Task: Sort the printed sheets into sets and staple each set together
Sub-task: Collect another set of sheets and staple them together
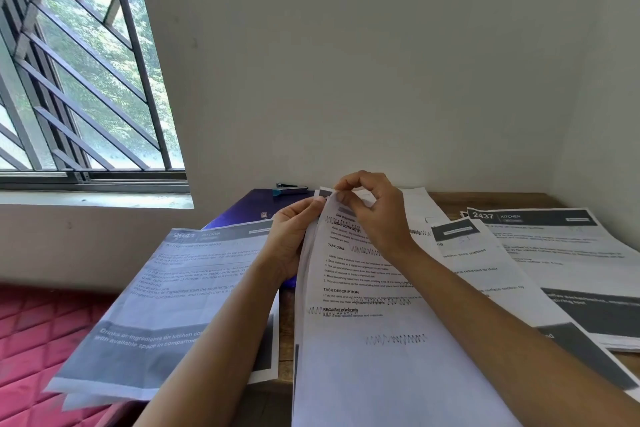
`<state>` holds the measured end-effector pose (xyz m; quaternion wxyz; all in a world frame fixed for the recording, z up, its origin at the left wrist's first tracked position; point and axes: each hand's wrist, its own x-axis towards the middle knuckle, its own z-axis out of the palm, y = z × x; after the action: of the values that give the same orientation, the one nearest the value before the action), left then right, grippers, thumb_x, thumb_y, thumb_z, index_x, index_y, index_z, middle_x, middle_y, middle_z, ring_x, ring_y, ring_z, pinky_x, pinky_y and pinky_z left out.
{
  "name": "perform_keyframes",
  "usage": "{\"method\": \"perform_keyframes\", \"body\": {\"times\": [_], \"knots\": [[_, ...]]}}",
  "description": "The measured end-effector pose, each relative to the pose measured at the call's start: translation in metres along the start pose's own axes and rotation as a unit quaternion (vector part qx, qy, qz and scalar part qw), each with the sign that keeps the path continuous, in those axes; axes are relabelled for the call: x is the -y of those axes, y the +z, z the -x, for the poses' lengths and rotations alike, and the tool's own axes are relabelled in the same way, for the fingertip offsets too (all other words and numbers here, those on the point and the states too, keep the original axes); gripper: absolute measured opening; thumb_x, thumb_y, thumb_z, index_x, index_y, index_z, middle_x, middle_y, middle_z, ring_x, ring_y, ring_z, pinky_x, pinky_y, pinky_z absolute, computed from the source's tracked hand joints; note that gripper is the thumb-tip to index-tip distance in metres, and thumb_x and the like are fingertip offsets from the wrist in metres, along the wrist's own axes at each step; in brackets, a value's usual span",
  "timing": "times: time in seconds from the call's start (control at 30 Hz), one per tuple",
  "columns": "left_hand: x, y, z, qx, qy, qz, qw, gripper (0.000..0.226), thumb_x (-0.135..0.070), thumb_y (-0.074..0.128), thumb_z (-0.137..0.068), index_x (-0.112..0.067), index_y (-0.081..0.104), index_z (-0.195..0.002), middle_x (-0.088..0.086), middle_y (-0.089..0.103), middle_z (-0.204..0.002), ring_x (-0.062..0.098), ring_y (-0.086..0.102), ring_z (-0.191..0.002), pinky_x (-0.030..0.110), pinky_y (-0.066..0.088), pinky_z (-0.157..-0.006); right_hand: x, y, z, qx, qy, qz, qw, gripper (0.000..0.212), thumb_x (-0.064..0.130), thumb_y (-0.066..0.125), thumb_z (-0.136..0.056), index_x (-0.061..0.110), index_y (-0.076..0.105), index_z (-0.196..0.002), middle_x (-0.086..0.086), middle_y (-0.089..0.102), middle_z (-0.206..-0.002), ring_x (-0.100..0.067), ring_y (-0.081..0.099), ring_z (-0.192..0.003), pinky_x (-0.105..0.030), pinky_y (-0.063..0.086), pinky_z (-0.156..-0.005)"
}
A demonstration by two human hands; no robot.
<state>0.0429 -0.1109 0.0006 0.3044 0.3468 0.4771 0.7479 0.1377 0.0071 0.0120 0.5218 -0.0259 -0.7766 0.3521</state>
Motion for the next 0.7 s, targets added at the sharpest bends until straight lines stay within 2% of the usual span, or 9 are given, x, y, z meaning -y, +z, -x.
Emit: {"method": "perform_keyframes", "body": {"times": [0.13,0.3,0.4,0.53,0.7], "knots": [[-0.0019,0.0016,0.0022,0.018,-0.016,-0.002,1.0,0.032,-0.03,0.063,-0.081,-0.005,0.068,-0.1,0.015,0.071,-0.084,0.024,0.069,-0.067,0.033,0.059,-0.062,-0.0011,0.0012,-0.0008,-0.018,0.022,0.005,1.0,0.006,0.016,0.071,-0.085,0.02,0.068,-0.085,0.004,0.065,-0.092,-0.009,0.056,-0.095,-0.006,0.041,-0.076],[-0.0019,0.0024,0.0023,0.023,-0.019,-0.012,0.999,0.031,-0.037,0.059,-0.082,-0.011,0.074,-0.09,0.015,0.072,-0.083,0.024,0.069,-0.067,0.034,0.06,-0.063,-0.0027,0.0015,-0.0005,-0.04,0.041,-0.005,0.998,0.008,0.018,0.074,-0.082,0.022,0.069,-0.086,0.003,0.064,-0.095,-0.009,0.058,-0.096,-0.007,0.043,-0.075],[-0.003,0.0032,0.003,0.026,-0.022,-0.013,0.999,0.032,-0.038,0.058,-0.082,-0.01,0.073,-0.091,0.014,0.072,-0.083,0.024,0.07,-0.067,0.033,0.059,-0.061,-0.002,0.0008,-0.0014,-0.042,0.058,-0.025,0.997,0.016,0.018,0.075,-0.081,0.024,0.072,-0.095,0.006,0.063,-0.099,-0.009,0.059,-0.1,-0.006,0.044,-0.078],[-0.0039,0.0034,0.0036,0.029,-0.024,-0.01,0.999,0.03,-0.035,0.059,-0.082,-0.01,0.072,-0.092,0.014,0.072,-0.083,0.023,0.07,-0.068,0.032,0.058,-0.061,-0.0043,0.0008,-0.0029,-0.013,0.06,0.0,0.998,0.021,0.021,0.073,-0.082,0.022,0.073,-0.104,0.013,0.066,-0.101,-0.008,0.054,-0.107,-0.002,0.038,-0.083],[-0.0031,0.0027,0.003,0.02,-0.025,-0.012,0.999,0.032,-0.033,0.061,-0.082,-0.007,0.07,-0.098,0.014,0.072,-0.084,0.023,0.069,-0.068,0.032,0.058,-0.061,-0.0066,0.0008,-0.0027,0.002,0.05,0.002,0.999,0.012,0.02,0.073,-0.082,0.021,0.075,-0.094,0.006,0.068,-0.098,-0.011,0.055,-0.103,-0.001,0.035,-0.081]]}}
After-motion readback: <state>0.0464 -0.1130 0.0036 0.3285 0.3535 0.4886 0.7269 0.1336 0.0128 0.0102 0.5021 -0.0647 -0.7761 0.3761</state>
